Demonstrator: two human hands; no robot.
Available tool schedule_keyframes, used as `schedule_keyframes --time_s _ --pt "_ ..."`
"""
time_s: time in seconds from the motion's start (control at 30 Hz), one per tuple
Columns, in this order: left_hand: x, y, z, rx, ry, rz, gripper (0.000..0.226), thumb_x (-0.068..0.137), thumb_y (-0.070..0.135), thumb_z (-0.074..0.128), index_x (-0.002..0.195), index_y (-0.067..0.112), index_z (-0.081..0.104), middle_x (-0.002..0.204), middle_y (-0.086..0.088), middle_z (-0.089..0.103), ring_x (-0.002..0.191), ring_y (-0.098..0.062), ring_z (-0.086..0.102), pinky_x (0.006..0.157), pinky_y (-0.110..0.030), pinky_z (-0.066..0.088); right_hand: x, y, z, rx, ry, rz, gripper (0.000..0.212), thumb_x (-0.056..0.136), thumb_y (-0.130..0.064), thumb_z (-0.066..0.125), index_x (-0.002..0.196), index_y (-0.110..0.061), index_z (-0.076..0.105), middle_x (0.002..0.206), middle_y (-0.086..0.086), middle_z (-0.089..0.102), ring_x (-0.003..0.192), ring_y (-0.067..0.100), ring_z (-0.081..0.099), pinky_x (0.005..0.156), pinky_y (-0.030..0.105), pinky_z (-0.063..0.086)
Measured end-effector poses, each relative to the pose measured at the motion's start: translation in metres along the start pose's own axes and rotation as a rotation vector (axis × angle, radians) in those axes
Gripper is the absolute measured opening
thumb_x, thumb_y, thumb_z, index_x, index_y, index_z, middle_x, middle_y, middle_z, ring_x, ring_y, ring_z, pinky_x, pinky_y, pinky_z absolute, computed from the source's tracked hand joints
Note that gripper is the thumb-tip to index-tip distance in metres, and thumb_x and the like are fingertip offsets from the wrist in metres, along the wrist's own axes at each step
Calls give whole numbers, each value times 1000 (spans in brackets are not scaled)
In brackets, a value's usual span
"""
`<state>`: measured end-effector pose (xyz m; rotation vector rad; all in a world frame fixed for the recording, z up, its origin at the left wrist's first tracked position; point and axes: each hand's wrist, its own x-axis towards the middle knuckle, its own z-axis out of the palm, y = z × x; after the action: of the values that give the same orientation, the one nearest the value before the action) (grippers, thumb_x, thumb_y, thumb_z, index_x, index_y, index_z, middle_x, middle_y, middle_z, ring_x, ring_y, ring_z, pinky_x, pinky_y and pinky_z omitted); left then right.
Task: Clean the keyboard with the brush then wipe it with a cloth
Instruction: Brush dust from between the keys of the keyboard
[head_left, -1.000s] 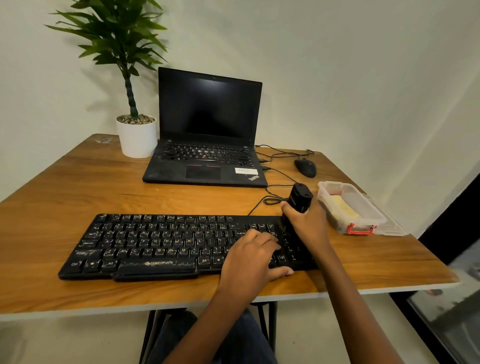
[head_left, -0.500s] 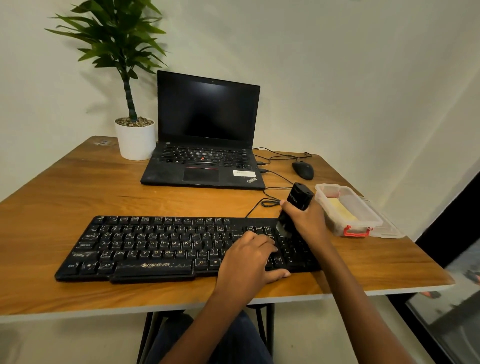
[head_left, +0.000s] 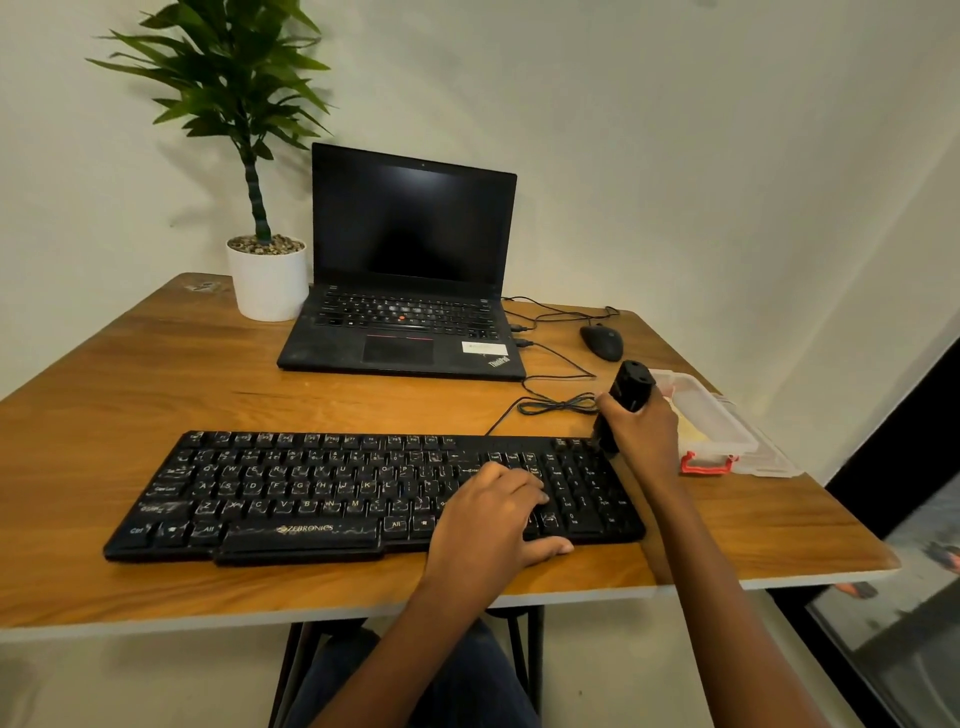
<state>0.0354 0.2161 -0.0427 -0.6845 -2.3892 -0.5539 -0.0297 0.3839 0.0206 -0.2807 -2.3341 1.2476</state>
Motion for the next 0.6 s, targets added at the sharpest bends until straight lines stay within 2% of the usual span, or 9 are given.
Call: schedule_keyframes --time_s 0.07,0.13,0.2,0.33,0.43,0.5,0.6 --pt "0 -1 1 6 -4 7 48 59 66 70 86 26 73 91 15 68 85 -5 61 69 -19 52 -9 -5 7 -34 -92 -54 25 84 -33 63 103 -21 54 96 -4 60 89 12 53 79 29 42" --pt "0 -1 1 5 -2 13 48 58 65 73 85 25 73 90 15 68 84 -6 61 69 -19 52 -19 -13 12 -36 -179 -92 15 83 -35 64 86 -28 51 85 -8 59 82 10 56 74 28 45" --pt "0 -1 1 4 0 13 48 58 64 73 85 25 73 90 15 68 84 -6 61 68 -19 52 -27 -17 13 -1 -223 -103 17 83 -33 65 77 -32 48 80 -10 59 78 9 57 72 28 46" --pt "0 -1 1 -18 12 9 50 68 67 53 85 25 73 90 15 68 83 -7 61 67 -19 53 -34 -12 -1 163 -269 3 10 84 -29 64 86 -25 55 84 -4 64 78 8 60 66 25 48" --pt "0 0 0 -19 12 1 57 70 69 37 85 27 73 90 17 67 83 -5 61 67 -17 52 -30 2 -17 158 -185 28 8 84 -25 63 86 -21 56 84 -2 64 82 14 62 65 25 46" --pt "0 0 -1 -21 9 -7 58 70 69 35 85 28 73 90 17 67 83 -4 60 68 -17 51 -29 5 -24 122 -97 35 8 85 -22 63 85 -19 55 82 -3 59 86 19 59 69 28 44" --pt "0 0 -2 -11 4 -7 57 70 69 39 86 26 73 91 16 67 84 -5 60 69 -18 52 -32 3 -25 -96 -9 -15 25 85 -25 62 105 -13 54 88 -3 55 88 17 55 74 31 43"
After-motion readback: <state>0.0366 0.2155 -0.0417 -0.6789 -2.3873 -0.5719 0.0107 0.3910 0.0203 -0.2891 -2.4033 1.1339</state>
